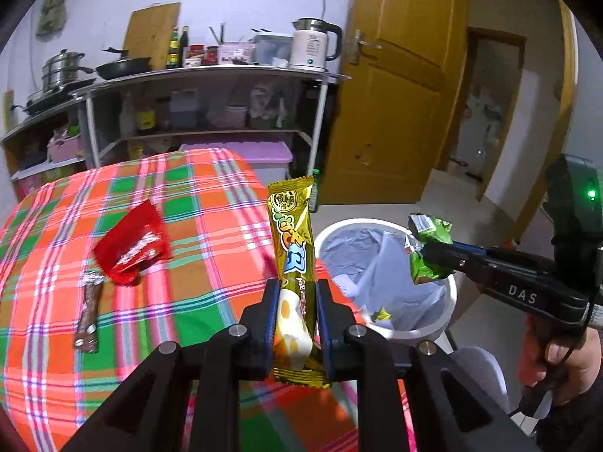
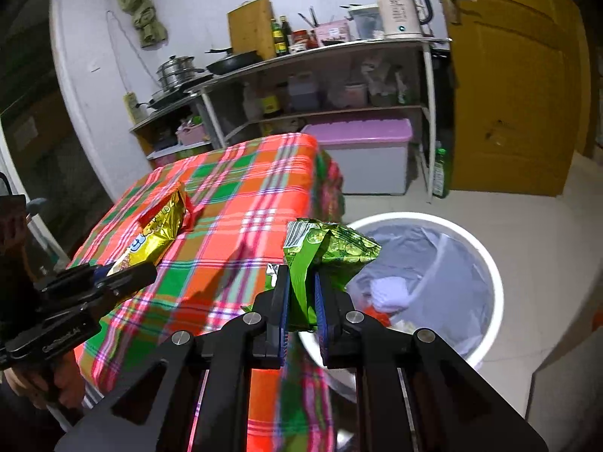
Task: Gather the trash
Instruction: 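Lift the green snack bag toward the bin with the right tool while the left tool holds the gold wrapper, then open both tools over the bin to drop the green bag and gold wrapper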
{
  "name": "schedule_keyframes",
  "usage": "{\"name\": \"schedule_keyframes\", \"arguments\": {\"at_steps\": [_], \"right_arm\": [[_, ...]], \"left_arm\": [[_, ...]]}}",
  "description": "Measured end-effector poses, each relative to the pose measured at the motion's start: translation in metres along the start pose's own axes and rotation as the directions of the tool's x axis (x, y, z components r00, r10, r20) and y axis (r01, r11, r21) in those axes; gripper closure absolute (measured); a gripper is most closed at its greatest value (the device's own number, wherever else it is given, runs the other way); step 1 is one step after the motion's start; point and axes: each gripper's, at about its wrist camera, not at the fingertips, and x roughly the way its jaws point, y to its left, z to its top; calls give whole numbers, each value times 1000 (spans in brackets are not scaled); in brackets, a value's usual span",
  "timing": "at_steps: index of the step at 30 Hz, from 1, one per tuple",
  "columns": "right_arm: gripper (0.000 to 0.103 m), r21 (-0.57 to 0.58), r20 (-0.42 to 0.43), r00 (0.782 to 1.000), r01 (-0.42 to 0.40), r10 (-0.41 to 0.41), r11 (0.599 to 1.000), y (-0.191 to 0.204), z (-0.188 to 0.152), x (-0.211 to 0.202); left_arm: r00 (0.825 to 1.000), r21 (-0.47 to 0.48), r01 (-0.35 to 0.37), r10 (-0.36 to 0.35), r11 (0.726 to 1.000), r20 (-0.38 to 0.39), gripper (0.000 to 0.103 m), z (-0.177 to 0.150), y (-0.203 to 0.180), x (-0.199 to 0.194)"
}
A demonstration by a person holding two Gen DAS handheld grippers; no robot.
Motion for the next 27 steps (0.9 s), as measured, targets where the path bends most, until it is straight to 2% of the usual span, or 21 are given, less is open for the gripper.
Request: {"name": "schedule_keyframes", "arguments": {"at_steps": [9, 27], "right_arm": [[90, 62, -13, 999, 41, -41, 997, -34, -5, 2], [89, 163, -106, 992, 90, -73, 982, -80, -19, 32]], "left_arm": [[998, 47, 57, -55, 997, -32, 84, 11, -29, 34], [980, 94, 124, -107, 988, -168, 84, 9, -67, 103]]}}
